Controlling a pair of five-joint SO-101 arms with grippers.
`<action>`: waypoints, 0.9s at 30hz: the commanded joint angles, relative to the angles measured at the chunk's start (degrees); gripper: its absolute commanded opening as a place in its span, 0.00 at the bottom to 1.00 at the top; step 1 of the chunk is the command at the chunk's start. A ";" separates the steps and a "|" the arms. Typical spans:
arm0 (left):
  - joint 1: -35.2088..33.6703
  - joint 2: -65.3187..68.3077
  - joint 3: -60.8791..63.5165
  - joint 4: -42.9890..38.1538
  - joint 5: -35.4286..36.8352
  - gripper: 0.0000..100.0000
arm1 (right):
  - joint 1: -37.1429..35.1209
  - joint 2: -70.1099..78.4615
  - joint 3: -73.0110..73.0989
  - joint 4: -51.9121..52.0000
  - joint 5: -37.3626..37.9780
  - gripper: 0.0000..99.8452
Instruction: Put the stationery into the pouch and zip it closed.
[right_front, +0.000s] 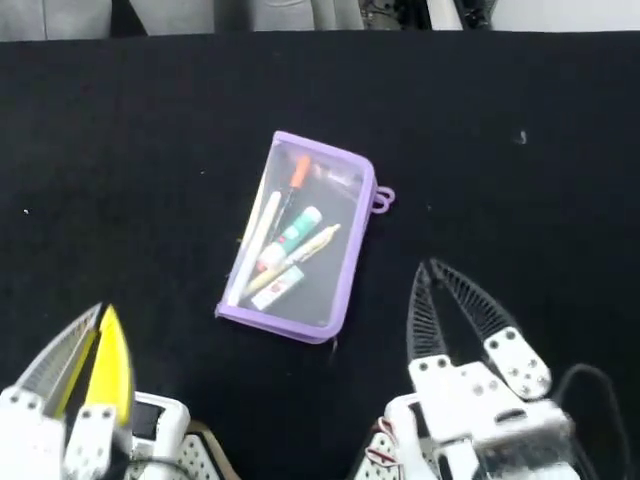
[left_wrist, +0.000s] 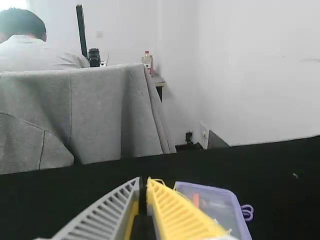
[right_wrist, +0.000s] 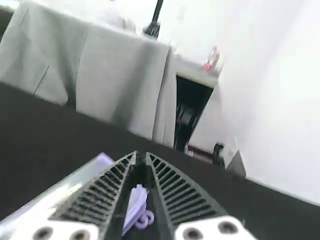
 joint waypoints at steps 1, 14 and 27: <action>-0.04 0.00 -6.73 3.78 -0.09 0.03 | 1.41 -3.30 1.80 0.70 0.35 0.01; -0.04 0.00 13.32 -3.08 -6.15 0.03 | 1.23 -4.97 19.56 0.44 0.53 0.01; -0.57 0.00 44.26 -23.30 1.05 0.03 | 1.41 -4.97 37.32 -5.54 11.25 0.01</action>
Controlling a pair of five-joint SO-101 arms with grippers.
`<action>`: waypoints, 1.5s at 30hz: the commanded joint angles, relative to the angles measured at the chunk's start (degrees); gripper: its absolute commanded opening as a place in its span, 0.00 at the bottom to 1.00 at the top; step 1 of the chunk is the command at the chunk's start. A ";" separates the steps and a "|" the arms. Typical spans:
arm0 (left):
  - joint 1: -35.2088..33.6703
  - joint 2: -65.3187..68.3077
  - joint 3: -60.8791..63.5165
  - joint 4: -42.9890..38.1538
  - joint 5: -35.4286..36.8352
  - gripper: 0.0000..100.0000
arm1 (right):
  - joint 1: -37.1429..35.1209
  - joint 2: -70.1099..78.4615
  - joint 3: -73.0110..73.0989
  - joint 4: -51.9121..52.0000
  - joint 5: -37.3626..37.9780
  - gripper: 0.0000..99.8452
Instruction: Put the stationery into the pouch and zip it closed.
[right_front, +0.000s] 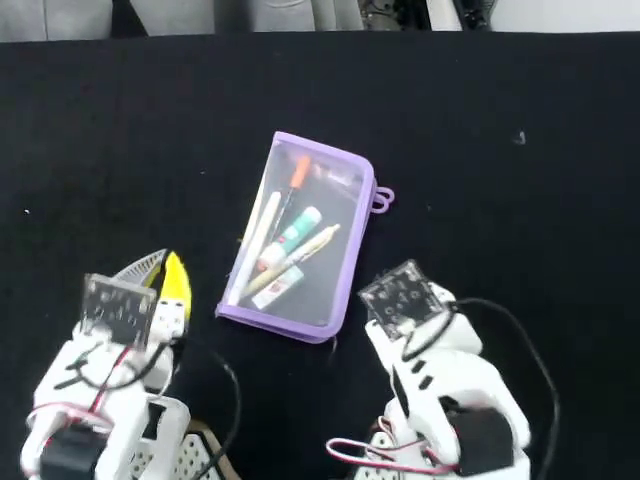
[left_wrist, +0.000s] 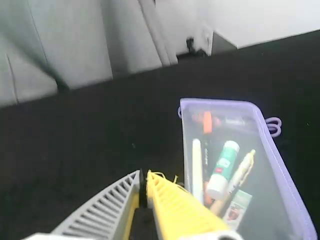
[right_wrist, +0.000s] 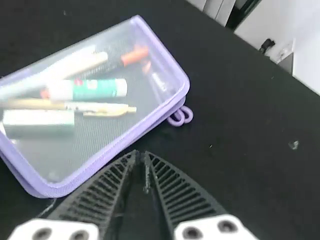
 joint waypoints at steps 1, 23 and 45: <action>-0.48 0.00 5.93 -4.22 8.53 0.03 | 1.41 -4.53 7.43 -6.24 1.41 0.01; -15.87 0.18 32.84 -10.29 10.02 0.03 | 21.98 -4.62 25.63 -10.90 -15.91 0.01; -26.59 0.26 36.53 0.35 9.93 0.03 | 22.07 -4.62 25.63 -0.62 -15.91 0.01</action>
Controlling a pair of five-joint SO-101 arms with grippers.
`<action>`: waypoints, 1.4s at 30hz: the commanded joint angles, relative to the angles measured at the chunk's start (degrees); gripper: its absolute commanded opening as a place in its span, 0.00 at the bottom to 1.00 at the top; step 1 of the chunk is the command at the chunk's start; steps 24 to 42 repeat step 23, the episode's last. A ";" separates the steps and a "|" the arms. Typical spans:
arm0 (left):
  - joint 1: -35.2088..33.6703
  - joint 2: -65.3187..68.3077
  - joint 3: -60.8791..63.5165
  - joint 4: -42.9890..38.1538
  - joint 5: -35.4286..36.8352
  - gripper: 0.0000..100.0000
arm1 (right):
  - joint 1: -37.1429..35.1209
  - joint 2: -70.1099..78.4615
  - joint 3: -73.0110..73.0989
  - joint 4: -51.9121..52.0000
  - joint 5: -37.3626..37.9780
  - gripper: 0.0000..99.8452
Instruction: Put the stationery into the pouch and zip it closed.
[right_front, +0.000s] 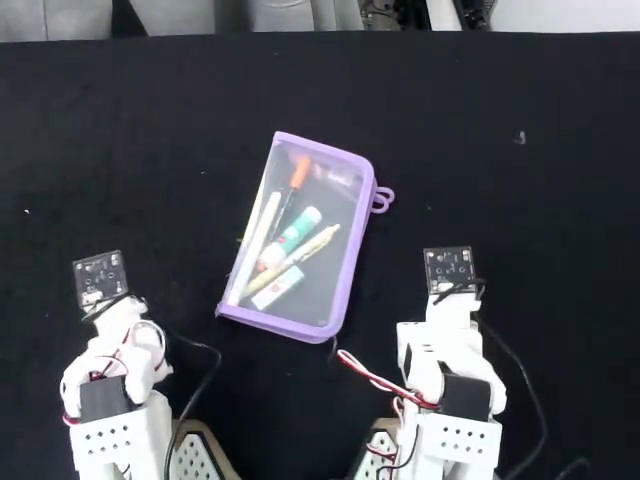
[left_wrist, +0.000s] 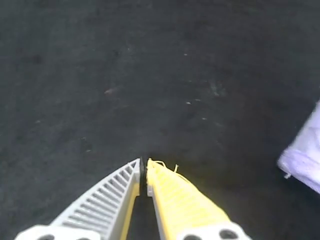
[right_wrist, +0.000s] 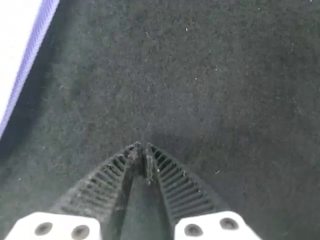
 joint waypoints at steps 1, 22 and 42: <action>-3.03 -0.35 1.27 0.18 -0.26 0.03 | 0.79 -4.62 -0.13 0.35 -0.53 0.01; -2.86 -0.35 1.27 0.18 -0.26 0.03 | 3.43 -4.62 -0.13 0.35 -0.62 0.01; -2.86 -0.35 1.27 0.18 -0.26 0.03 | 3.43 -4.62 -0.13 0.35 -0.62 0.01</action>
